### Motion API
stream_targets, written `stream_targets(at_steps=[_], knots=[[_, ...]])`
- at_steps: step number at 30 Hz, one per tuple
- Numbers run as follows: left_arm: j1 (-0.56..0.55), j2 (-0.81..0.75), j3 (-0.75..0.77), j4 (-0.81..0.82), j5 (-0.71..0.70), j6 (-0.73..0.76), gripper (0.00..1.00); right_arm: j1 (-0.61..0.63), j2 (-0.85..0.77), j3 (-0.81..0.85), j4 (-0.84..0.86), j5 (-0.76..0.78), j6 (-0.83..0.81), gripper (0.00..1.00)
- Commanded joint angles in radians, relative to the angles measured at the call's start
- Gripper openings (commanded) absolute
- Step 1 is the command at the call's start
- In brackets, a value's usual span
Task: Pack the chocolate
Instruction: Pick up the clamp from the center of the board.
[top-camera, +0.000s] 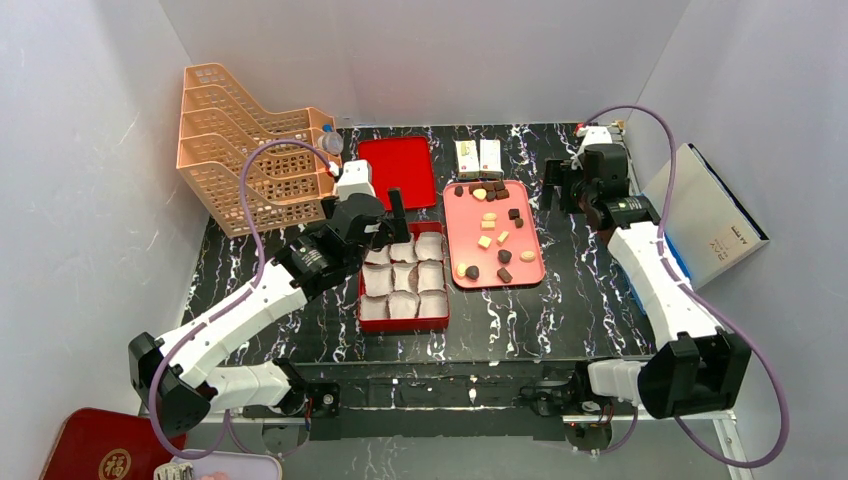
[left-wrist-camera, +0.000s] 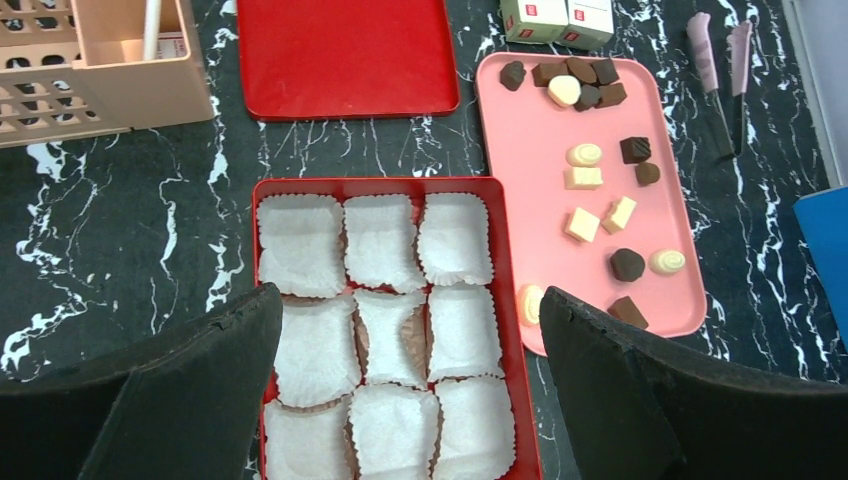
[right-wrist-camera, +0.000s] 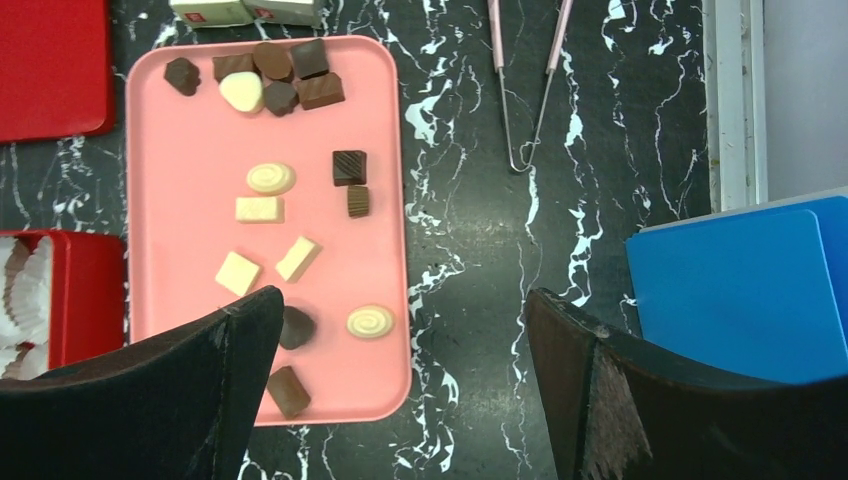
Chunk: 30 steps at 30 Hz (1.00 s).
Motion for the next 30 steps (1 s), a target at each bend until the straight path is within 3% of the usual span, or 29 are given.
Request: stream_targets(at_steps=[1,9,30], knots=[[-0.003,-0.010,-0.012,0.036,0.028,0.008,0.98,-0.044,0.054,0.063,0.045,-0.001,-0.034,0.99],[-0.003,-0.031,-0.053,0.092,0.064,0.016,0.98,-0.121,0.215,0.155,0.030,0.012,0.021,0.99],[-0.002,-0.044,-0.145,0.262,0.162,0.037,0.98,-0.142,0.541,0.257,0.094,0.065,0.031,0.99]])
